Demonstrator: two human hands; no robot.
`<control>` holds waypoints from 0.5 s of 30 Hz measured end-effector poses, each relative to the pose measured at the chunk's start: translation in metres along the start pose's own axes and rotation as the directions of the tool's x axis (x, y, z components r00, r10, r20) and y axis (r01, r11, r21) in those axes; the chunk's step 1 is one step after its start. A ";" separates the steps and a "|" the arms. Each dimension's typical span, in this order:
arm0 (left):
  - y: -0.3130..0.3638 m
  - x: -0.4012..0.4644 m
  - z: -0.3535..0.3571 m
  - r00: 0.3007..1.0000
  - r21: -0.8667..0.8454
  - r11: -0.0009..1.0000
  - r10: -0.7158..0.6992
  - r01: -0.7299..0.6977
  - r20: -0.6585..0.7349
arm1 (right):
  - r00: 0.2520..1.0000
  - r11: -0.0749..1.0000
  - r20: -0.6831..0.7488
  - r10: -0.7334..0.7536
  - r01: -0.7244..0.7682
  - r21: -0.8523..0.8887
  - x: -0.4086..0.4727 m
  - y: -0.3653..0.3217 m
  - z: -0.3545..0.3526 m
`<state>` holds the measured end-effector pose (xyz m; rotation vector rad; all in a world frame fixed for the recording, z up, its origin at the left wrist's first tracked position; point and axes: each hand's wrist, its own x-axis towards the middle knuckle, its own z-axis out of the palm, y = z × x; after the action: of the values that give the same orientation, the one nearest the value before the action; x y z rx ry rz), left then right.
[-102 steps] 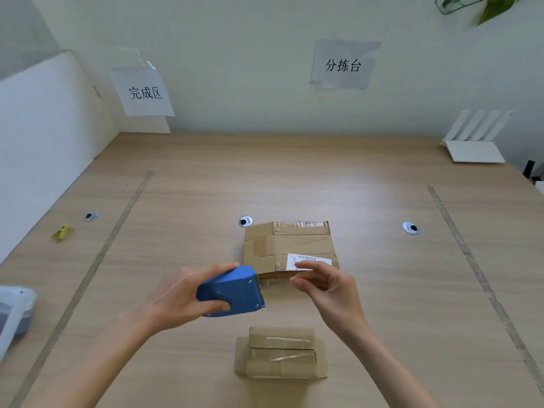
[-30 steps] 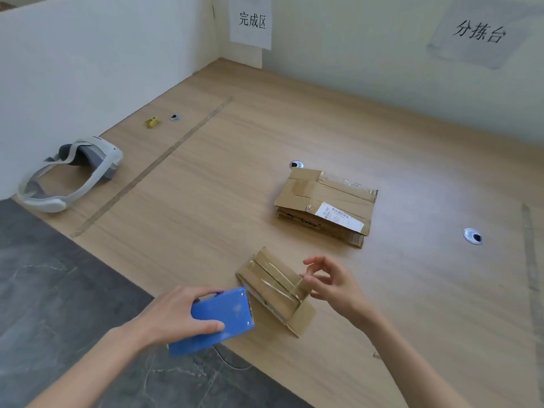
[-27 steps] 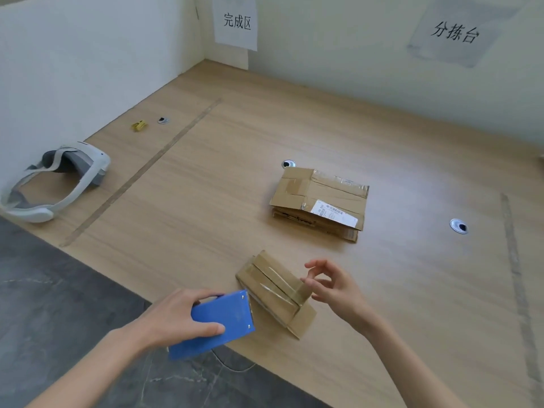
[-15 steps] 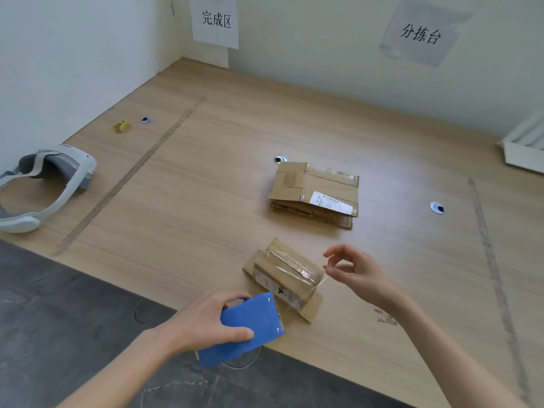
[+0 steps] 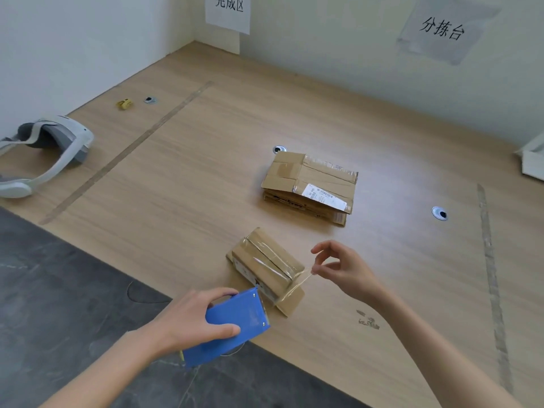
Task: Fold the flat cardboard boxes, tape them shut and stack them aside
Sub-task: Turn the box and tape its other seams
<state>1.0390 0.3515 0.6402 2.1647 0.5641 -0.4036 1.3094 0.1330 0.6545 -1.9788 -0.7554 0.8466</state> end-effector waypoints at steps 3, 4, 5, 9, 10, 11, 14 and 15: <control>0.005 -0.005 0.011 0.999 0.009 1.000 -0.011 0.011 -0.044 | 1.000 1.000 0.029 -0.010 0.010 0.006 0.006 0.003 -0.003; 0.006 -0.006 0.015 0.998 0.012 1.000 -0.013 0.014 -0.055 | 0.999 1.000 0.035 -0.012 0.011 0.010 0.008 0.003 -0.003; 0.007 -0.008 0.018 0.998 0.010 1.000 -0.016 0.017 -0.063 | 0.999 1.000 0.041 -0.012 0.012 0.008 0.010 0.003 -0.003; 0.010 -0.013 0.026 0.996 -0.015 0.999 -0.029 0.028 -0.080 | 0.998 0.999 0.051 -0.022 0.024 -0.045 0.016 0.000 -0.003; 0.011 -0.013 0.027 0.996 -0.020 0.999 -0.030 0.028 -0.084 | 0.999 0.998 0.047 -0.025 0.028 -0.060 0.018 -0.001 -0.003; 0.011 -0.013 0.028 0.996 -0.025 0.999 -0.030 0.028 -0.085 | 0.999 0.997 0.045 -0.027 0.030 -0.068 0.019 -0.002 -0.003; 0.010 -0.015 0.032 0.995 -0.024 0.999 -0.028 0.026 -0.096 | 0.998 0.997 0.056 -0.038 0.042 -0.070 0.024 -0.002 -0.001; 0.010 -0.016 0.034 0.994 -0.020 0.999 -0.030 0.028 -0.102 | 0.997 0.996 0.064 -0.038 0.043 -0.072 0.025 -0.001 0.000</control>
<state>1.0273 0.3149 0.6341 2.1705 0.6541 -0.3032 1.3239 0.1522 0.6486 -2.0025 -0.8713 0.8715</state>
